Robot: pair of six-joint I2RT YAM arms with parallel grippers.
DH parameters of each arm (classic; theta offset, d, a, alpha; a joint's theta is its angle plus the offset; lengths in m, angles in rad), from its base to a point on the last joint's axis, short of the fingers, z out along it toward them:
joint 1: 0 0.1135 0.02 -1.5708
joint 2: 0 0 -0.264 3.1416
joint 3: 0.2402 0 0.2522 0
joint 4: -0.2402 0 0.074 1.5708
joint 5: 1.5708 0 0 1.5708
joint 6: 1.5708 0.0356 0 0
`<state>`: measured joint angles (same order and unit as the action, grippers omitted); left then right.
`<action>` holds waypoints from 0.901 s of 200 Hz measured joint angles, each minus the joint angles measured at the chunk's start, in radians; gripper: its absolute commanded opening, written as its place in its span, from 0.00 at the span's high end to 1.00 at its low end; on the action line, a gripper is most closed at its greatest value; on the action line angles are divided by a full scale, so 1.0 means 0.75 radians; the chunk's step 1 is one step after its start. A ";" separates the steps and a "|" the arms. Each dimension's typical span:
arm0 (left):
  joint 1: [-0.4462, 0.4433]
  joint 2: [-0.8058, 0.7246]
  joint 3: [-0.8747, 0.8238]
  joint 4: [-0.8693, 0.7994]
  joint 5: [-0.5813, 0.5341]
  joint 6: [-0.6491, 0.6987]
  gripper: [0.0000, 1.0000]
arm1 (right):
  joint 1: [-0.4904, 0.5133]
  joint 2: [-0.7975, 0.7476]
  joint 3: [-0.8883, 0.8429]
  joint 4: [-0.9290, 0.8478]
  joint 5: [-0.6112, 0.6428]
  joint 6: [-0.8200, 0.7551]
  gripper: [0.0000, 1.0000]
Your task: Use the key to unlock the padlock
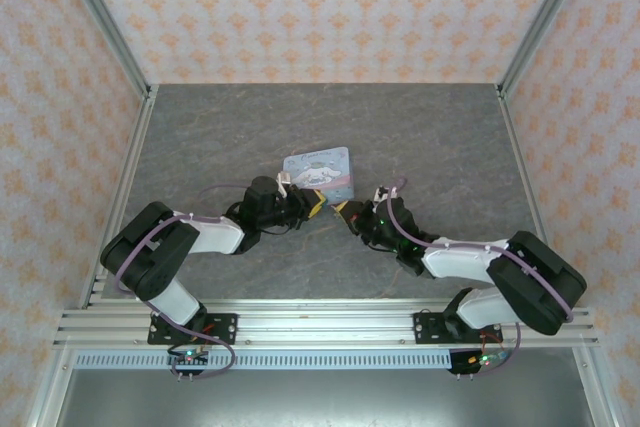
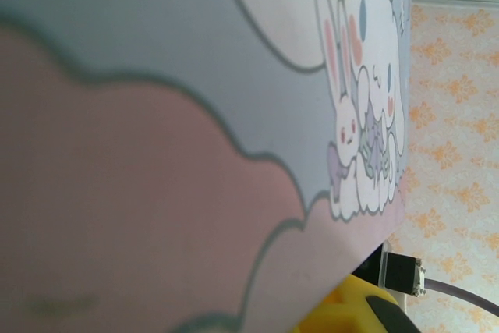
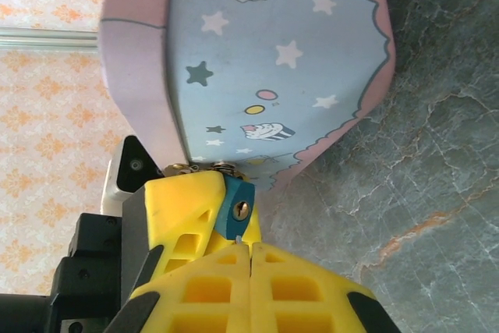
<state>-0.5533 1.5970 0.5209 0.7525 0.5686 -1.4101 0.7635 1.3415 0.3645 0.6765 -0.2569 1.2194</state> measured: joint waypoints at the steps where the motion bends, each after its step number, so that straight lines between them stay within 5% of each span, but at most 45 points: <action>1: 0.000 -0.001 0.000 0.000 0.001 0.000 1.00 | 0.000 0.000 0.000 -0.001 0.000 0.000 1.00; 180: 0.000 -0.024 0.001 -0.002 0.001 -0.005 1.00 | 0.000 0.141 0.083 0.007 -0.032 0.015 1.00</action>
<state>-0.5533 1.5787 0.5213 0.7513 0.5694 -1.4136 0.7635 1.4475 0.4267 0.6815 -0.2810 1.2308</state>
